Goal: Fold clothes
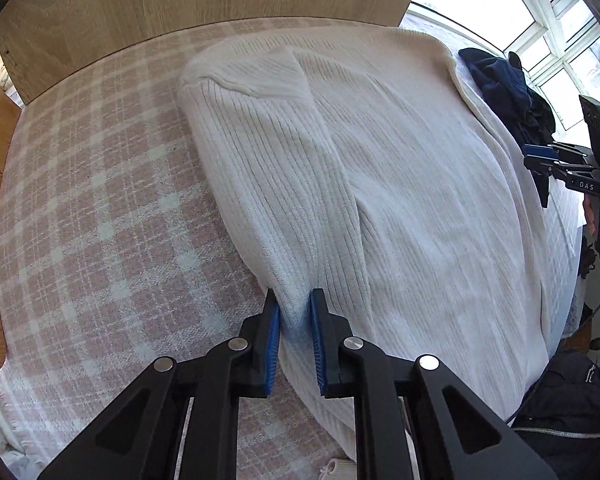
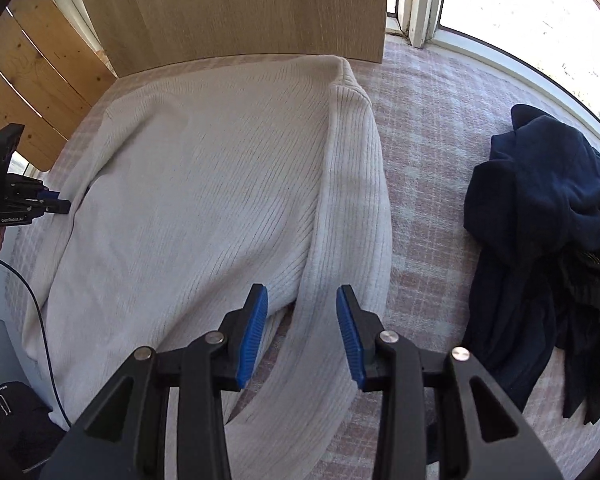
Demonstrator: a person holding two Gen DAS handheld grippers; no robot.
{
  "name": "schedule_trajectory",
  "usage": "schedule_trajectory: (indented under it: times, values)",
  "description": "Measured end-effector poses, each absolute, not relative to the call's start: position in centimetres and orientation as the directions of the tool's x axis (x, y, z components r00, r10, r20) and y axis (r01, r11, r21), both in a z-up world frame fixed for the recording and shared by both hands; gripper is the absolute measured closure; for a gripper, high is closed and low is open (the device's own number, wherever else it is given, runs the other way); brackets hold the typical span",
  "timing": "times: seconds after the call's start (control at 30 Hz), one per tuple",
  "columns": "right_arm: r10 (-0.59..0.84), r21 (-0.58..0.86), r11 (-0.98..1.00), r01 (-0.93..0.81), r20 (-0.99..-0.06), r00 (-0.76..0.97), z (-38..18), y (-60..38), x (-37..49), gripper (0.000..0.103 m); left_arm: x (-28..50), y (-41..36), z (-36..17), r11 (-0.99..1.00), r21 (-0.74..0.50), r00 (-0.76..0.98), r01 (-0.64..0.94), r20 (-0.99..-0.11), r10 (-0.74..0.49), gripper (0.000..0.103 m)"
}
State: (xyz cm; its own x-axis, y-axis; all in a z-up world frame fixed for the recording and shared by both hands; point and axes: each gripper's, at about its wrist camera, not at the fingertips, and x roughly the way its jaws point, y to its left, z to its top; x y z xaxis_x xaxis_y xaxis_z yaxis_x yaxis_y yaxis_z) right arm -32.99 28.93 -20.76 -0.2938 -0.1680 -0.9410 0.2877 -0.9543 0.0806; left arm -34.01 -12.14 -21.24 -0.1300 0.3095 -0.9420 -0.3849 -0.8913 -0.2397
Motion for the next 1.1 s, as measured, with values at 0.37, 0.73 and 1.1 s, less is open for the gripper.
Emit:
schedule_trajectory:
  times: [0.37, 0.73, 1.1]
  values:
    - [-0.148, 0.079, -0.949, 0.305, -0.966, -0.211, -23.2, 28.9, -33.7, 0.097, -33.8, -13.1, -21.2, -0.883, -0.267, -0.123, -0.386, -0.934, 0.336, 0.09]
    - [-0.055, -0.01, -0.973, 0.23, -0.961, -0.272, -19.4, 33.6, -34.6, 0.099, -33.7, -16.6, -19.7, -0.967, -0.209, -0.244, -0.148, -0.939, 0.24, 0.092]
    - [0.188, -0.222, -0.97, 0.097, -0.943, -0.275, -19.6, 39.9, -38.9, 0.099, -35.8, -24.5, -18.2, -0.996, 0.08, -0.237, -0.045, -0.969, -0.067, 0.093]
